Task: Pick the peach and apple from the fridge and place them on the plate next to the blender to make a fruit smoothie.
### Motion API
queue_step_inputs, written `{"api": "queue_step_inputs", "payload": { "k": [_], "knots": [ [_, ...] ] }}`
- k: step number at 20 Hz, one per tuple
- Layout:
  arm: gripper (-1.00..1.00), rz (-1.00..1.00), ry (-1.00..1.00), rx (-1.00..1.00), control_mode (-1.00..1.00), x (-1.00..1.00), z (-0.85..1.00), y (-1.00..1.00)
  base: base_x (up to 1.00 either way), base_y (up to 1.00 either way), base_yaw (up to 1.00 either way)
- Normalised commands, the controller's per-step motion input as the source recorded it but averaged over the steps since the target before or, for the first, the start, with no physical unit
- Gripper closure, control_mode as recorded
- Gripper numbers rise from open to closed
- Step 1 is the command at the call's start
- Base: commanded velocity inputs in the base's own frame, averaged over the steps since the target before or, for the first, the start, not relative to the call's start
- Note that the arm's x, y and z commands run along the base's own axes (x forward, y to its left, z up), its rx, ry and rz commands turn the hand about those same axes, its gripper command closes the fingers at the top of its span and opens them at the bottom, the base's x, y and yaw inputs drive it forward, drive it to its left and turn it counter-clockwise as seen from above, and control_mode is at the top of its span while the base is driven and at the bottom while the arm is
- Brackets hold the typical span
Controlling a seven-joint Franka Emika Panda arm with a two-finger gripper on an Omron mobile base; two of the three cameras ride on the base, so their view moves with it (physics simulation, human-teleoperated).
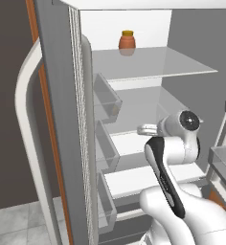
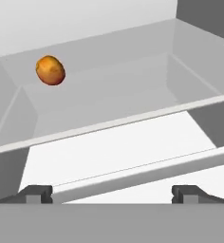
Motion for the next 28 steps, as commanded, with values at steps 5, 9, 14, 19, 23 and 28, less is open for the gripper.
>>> {"api": "queue_step_inputs", "payload": {
  "k": [5,9,14,19,23,28],
  "knots": [
    [-1.00,0.07,-0.01,-0.10,-1.00,0.31,0.22,0.33,0.00,0.00,0.00],
    [-1.00,0.00,0.00,-0.02,-1.00,0.39,0.04,0.06,0.00,0.00,0.00],
    [-1.00,0.00,-0.01,-0.01,-1.00,0.41,0.34,0.24,0.00,0.00,0.00],
    [-1.00,0.00,0.02,-0.10,-1.00,0.40,0.15,0.27,0.00,0.00,0.00],
    [-1.00,0.00,0.01,-0.15,-1.00,0.39,0.02,0.29,0.00,0.00,0.00],
    [-1.00,0.00,0.03,-0.03,-1.00,0.27,0.00,0.03,0.00,0.00,0.00]
  ]
}}
